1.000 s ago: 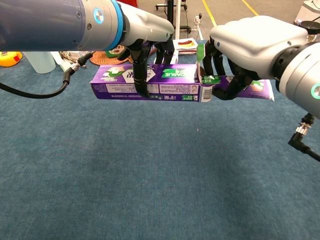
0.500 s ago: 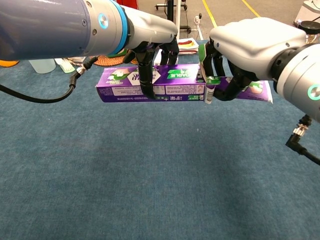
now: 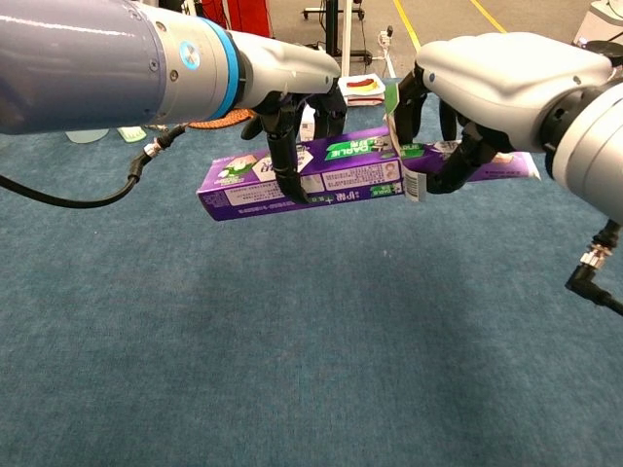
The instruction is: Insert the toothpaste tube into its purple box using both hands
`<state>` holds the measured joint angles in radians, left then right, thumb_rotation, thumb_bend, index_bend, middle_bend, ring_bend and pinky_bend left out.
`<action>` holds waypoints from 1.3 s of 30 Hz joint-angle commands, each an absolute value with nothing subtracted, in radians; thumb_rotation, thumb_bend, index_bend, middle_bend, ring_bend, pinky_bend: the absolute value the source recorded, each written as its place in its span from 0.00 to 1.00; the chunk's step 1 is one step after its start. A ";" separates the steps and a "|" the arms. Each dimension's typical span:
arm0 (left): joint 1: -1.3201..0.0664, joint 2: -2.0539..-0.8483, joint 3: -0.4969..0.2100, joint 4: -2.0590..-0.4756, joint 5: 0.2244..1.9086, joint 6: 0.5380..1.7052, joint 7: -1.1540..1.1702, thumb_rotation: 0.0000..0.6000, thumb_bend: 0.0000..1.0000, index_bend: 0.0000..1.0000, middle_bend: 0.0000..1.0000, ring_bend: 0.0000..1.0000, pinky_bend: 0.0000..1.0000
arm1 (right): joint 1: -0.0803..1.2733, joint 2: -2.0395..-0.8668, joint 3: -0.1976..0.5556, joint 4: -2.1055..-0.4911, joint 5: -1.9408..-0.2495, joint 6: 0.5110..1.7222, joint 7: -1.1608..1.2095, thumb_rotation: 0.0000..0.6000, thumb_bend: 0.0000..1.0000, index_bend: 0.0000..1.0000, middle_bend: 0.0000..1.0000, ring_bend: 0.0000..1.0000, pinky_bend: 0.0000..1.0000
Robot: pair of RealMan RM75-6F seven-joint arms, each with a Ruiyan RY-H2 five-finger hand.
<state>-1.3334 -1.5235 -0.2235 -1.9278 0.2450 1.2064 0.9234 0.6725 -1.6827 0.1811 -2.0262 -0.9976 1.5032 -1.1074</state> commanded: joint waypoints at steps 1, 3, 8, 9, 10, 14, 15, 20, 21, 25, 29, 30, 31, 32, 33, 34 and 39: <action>-1.328 -1.525 -0.224 -1.924 0.251 1.201 0.914 1.00 0.26 0.47 0.35 0.41 0.69 | 0.671 -1.683 0.180 -2.029 -1.002 1.505 -1.104 1.00 0.43 0.09 0.29 0.45 0.69; -1.321 -1.526 -0.225 -1.920 0.257 1.193 0.900 1.00 0.26 0.47 0.35 0.41 0.69 | 0.669 -1.681 0.176 -2.033 -1.016 1.508 -1.100 1.00 0.43 0.07 0.26 0.44 0.68; -1.297 -1.519 -0.227 -1.909 0.284 1.163 0.852 1.00 0.27 0.47 0.35 0.41 0.69 | 0.662 -1.670 0.171 -2.057 -1.051 1.526 -1.097 1.00 0.40 0.06 0.13 0.25 0.50; -1.289 -1.516 -0.228 -1.906 0.291 1.153 0.834 1.00 0.27 0.47 0.35 0.41 0.69 | 0.660 -1.661 0.169 -2.073 -1.065 1.530 -1.100 1.00 0.40 0.05 0.10 0.22 0.46; -1.282 -1.513 -0.228 -1.902 0.300 1.142 0.820 1.00 0.27 0.47 0.35 0.41 0.69 | 0.659 -1.653 0.167 -2.085 -1.072 1.533 -1.104 1.00 0.39 0.04 0.07 0.17 0.41; -1.247 -1.506 -0.231 -1.881 0.352 1.091 0.742 1.00 0.27 0.48 0.36 0.41 0.69 | 0.652 -1.612 0.173 -2.158 -1.105 1.550 -1.121 1.00 0.39 0.03 0.00 0.06 0.31; -1.241 -1.503 -0.229 -1.877 0.366 1.081 0.728 1.00 0.27 0.48 0.36 0.41 0.69 | 0.651 -1.602 0.177 -2.174 -1.107 1.553 -1.124 1.00 0.38 0.03 0.00 0.04 0.28; -1.208 -1.477 -0.228 -1.864 0.417 1.043 0.661 1.00 0.27 0.48 0.36 0.41 0.69 | 0.638 -1.532 0.222 -2.221 -1.117 1.571 -1.101 1.00 0.38 0.02 0.00 0.03 0.26; -1.200 -1.469 -0.228 -1.862 0.431 1.031 0.645 1.00 0.27 0.48 0.36 0.41 0.69 | 0.634 -1.510 0.235 -2.221 -1.105 1.566 -1.083 1.00 0.38 0.02 0.00 0.03 0.26; -1.177 -1.455 -0.232 -1.861 0.478 1.006 0.592 1.00 0.27 0.48 0.37 0.42 0.69 | 0.627 -1.466 0.266 -2.198 -1.082 1.558 -1.047 1.00 0.38 0.02 0.00 0.02 0.26; -1.122 -1.426 -0.250 -1.863 0.558 0.973 0.474 1.00 0.27 0.48 0.37 0.43 0.69 | 0.611 -1.395 0.328 -2.104 -1.033 1.566 -0.997 1.00 0.38 0.03 0.00 0.03 0.26; -1.107 -1.413 -0.251 -1.859 0.585 0.953 0.440 1.00 0.27 0.48 0.37 0.43 0.69 | 0.609 -1.377 0.343 -2.079 -1.020 1.555 -0.974 1.00 0.38 0.03 0.00 0.03 0.26; -1.088 -1.399 -0.254 -1.853 0.616 0.930 0.397 1.00 0.27 0.48 0.37 0.43 0.69 | 0.605 -1.355 0.359 -2.047 -1.003 1.543 -0.947 1.00 0.38 0.03 0.00 0.03 0.26; -1.075 -1.391 -0.257 -1.848 0.638 0.913 0.364 1.00 0.27 0.49 0.37 0.43 0.69 | 0.602 -1.340 0.368 -2.024 -0.992 1.534 -0.928 1.00 0.38 0.03 0.00 0.03 0.26; -1.061 -1.383 -0.262 -1.843 0.661 0.896 0.327 1.00 0.27 0.49 0.37 0.43 0.69 | 0.599 -1.327 0.376 -2.000 -0.981 1.527 -0.911 1.00 0.39 0.02 0.00 0.03 0.26; -1.041 -1.375 -0.270 -1.837 0.693 0.874 0.275 1.00 0.27 0.49 0.37 0.43 0.69 | 0.594 -1.312 0.383 -1.970 -0.967 1.517 -0.890 1.00 0.39 0.02 0.00 0.03 0.26; -0.944 -1.360 -0.299 -1.810 0.882 0.830 0.040 1.00 0.27 0.49 0.38 0.43 0.69 | 0.578 -1.271 0.399 -1.854 -0.910 1.475 -0.818 1.00 0.38 0.02 0.00 0.03 0.26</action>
<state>-1.0231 -1.3827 -0.2727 -1.8342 0.7500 0.8737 0.1850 0.5903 -1.2990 0.3812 -1.9042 -0.9452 1.5029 -0.8602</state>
